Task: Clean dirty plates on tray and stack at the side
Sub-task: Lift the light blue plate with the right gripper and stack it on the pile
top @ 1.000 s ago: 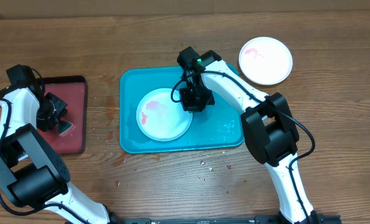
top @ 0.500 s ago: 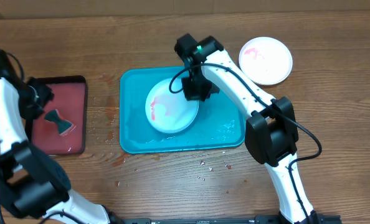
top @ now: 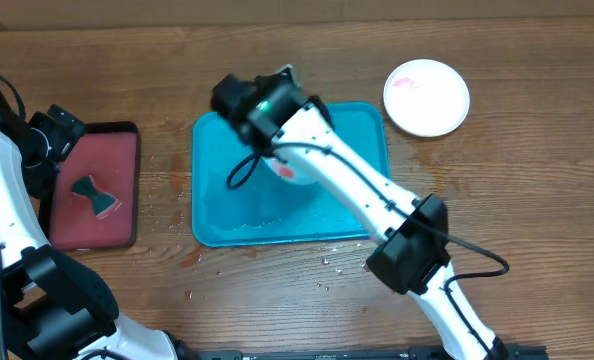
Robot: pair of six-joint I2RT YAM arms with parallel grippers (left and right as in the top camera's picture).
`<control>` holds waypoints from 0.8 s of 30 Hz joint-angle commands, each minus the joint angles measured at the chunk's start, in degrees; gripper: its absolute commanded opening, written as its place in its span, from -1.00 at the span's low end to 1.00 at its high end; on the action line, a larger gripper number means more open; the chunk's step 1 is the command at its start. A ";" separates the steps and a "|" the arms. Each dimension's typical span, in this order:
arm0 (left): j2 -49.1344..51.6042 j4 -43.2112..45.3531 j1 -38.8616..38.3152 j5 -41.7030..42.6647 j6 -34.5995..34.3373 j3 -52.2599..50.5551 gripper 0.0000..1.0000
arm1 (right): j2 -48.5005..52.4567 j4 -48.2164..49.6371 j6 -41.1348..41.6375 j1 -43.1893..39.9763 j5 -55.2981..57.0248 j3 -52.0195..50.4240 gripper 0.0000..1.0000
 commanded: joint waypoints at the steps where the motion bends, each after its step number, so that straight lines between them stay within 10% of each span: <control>1: -0.09 0.07 0.22 0.61 0.17 0.42 0.99 | -2.25 0.07 1.09 2.64 19.56 1.62 -0.93; 24: -0.09 0.07 0.22 0.61 0.15 0.42 0.99 | -2.25 1.66 1.27 0.31 26.08 1.60 -0.92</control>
